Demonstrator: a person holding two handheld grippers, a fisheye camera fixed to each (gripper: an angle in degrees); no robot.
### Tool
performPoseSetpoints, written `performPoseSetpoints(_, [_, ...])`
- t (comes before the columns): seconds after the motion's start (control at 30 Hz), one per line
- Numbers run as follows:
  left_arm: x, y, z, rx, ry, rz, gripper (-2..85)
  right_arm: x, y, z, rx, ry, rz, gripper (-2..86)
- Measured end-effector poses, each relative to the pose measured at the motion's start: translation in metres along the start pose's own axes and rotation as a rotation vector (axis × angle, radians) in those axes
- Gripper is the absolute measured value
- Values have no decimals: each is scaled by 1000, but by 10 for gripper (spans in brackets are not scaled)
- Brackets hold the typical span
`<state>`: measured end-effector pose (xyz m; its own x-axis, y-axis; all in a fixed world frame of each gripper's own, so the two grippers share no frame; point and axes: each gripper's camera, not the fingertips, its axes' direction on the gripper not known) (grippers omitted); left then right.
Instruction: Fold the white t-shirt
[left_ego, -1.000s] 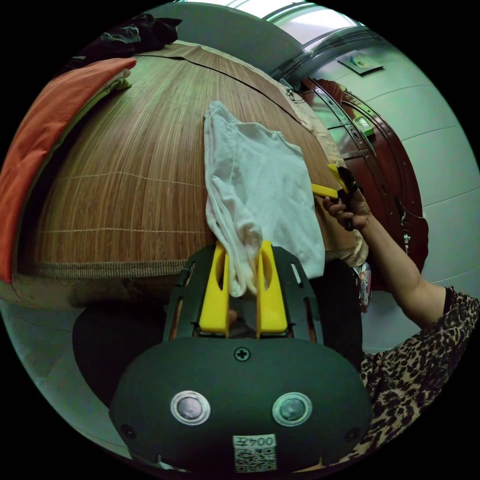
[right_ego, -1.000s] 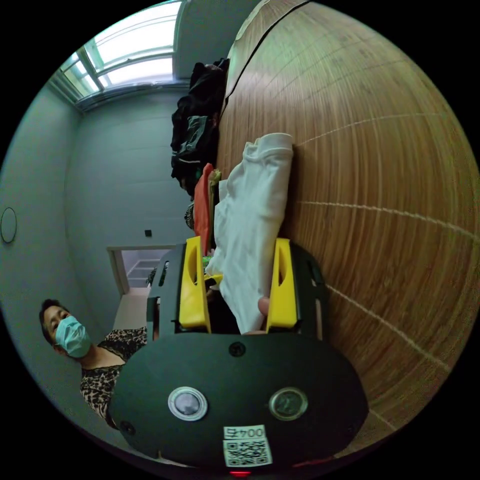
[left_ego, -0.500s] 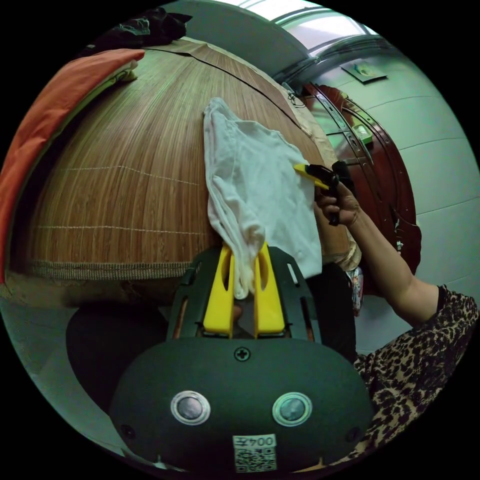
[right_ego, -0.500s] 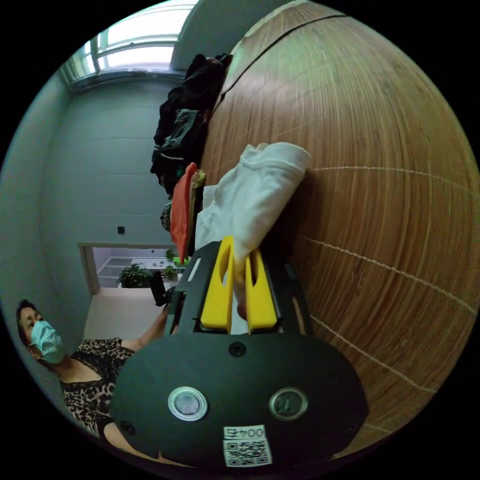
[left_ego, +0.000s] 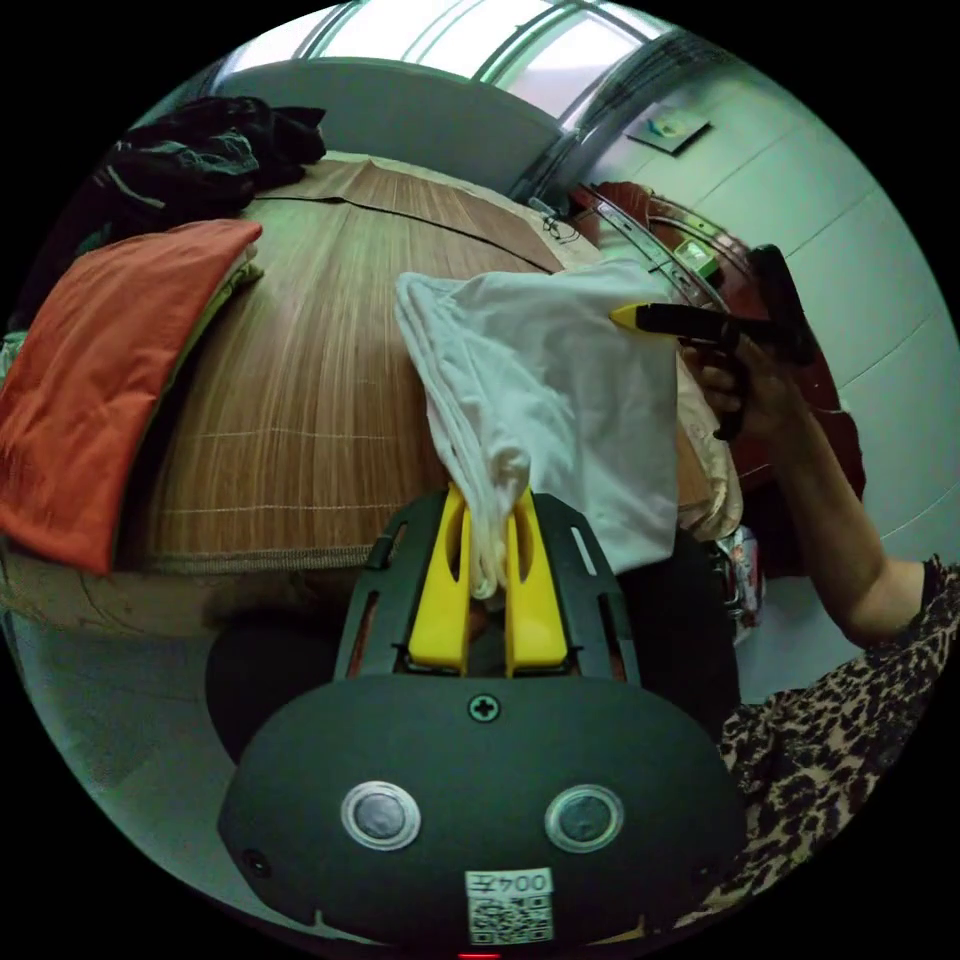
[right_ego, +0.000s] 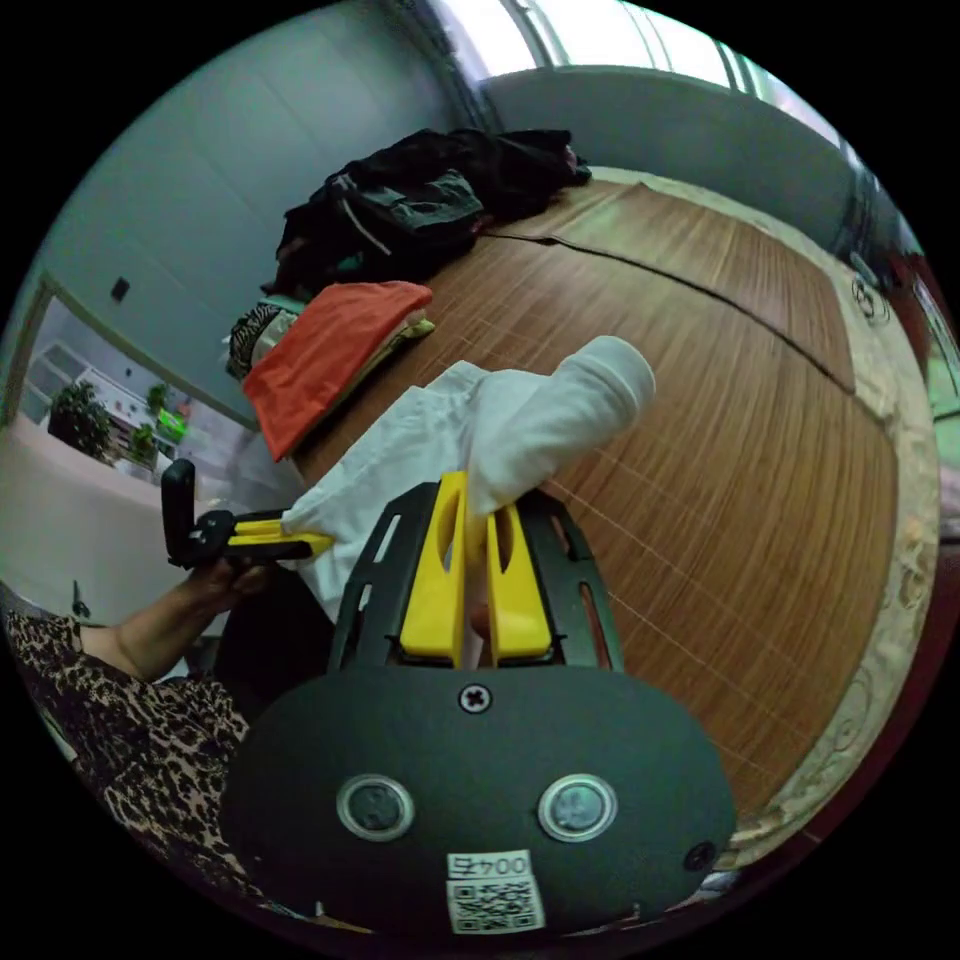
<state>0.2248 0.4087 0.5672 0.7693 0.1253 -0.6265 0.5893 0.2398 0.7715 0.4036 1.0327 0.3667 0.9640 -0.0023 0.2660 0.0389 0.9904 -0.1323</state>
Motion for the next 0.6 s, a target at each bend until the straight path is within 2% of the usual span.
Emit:
performPoseSetpoints(0.1, [-36, -5, -51, 54, 54, -50, 24, -41, -35, -14, 20, -11, -32, 31])
performPoseSetpoints(0.3, [-129, -30, -181, 170, 8, -69, 17, -116, -112, -18, 168, -151, -38, 31])
performPoseSetpoints(0.6, [-282, -79, -329, 105, -169, -65, 12, -231, -227, 50, 269, -290, -71, 31])
